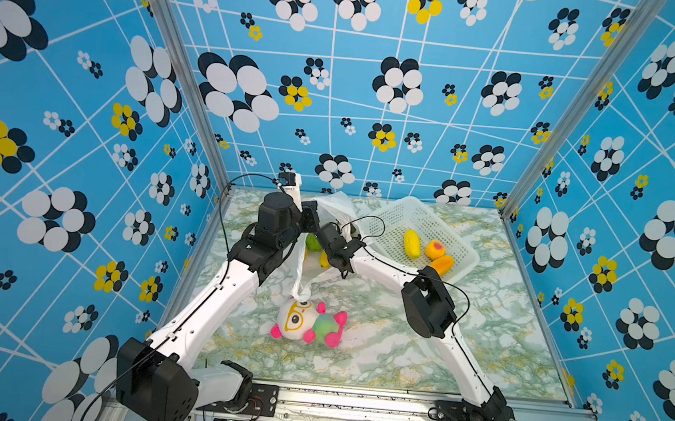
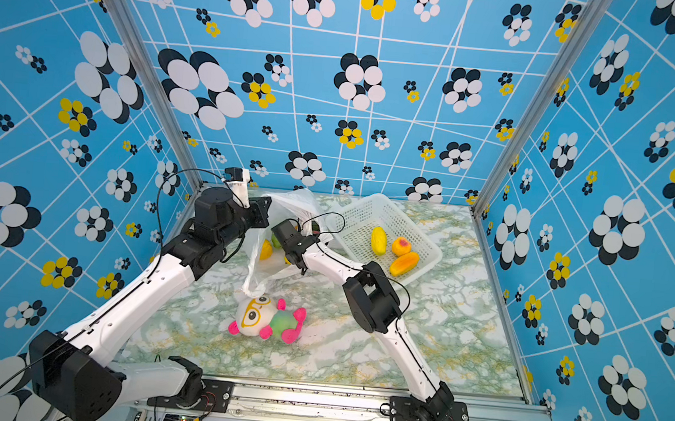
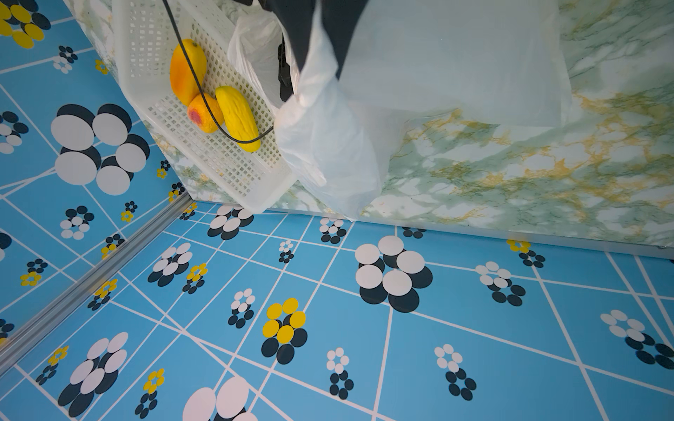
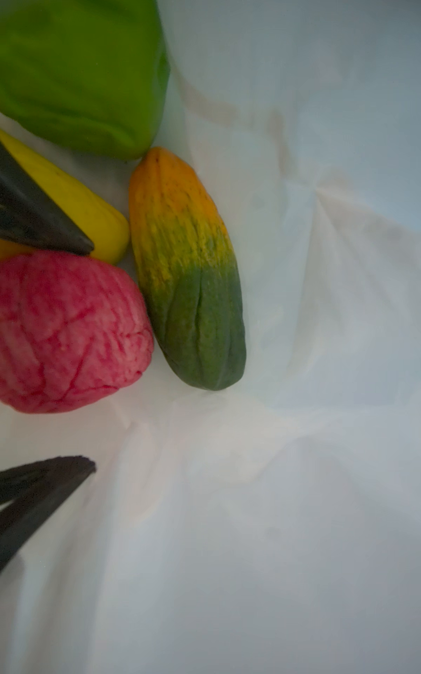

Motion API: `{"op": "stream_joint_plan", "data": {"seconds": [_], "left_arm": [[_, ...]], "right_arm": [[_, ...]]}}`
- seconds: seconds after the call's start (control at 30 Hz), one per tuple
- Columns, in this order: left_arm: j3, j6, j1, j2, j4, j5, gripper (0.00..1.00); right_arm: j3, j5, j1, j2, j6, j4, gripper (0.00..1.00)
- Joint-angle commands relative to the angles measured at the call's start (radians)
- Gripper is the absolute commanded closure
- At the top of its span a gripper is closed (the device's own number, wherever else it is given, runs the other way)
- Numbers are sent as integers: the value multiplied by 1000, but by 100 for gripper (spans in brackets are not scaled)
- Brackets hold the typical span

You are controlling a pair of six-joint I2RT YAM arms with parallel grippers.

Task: Untie the knot of the plastic bag and take out the fruit
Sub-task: 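Close the right gripper on the pink wrinkled fruit, then lift the pink fruit out of the bag over the white basket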

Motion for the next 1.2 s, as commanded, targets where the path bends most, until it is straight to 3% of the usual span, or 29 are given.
{"op": "stream_joint_plan", "data": {"seconds": [0.0, 0.2, 0.4, 0.83, 1.17], "left_arm": [[-12, -2, 7, -33, 21, 2, 100], [-11, 0, 7, -35, 19, 0, 100], [-6, 0, 7, -28, 19, 0, 100], [5, 3, 7, -19, 6, -2, 100], [9, 3, 7, -11, 2, -5, 100]], "right_arm": [[24, -34, -7, 2, 20, -34, 20], [-26, -31, -8, -32, 0, 17, 39], [-108, -96, 1, -125, -29, 94, 44], [-425, -377, 31, -438, -32, 361, 54], [-656, -502, 58, -624, -82, 543, 57]]}}
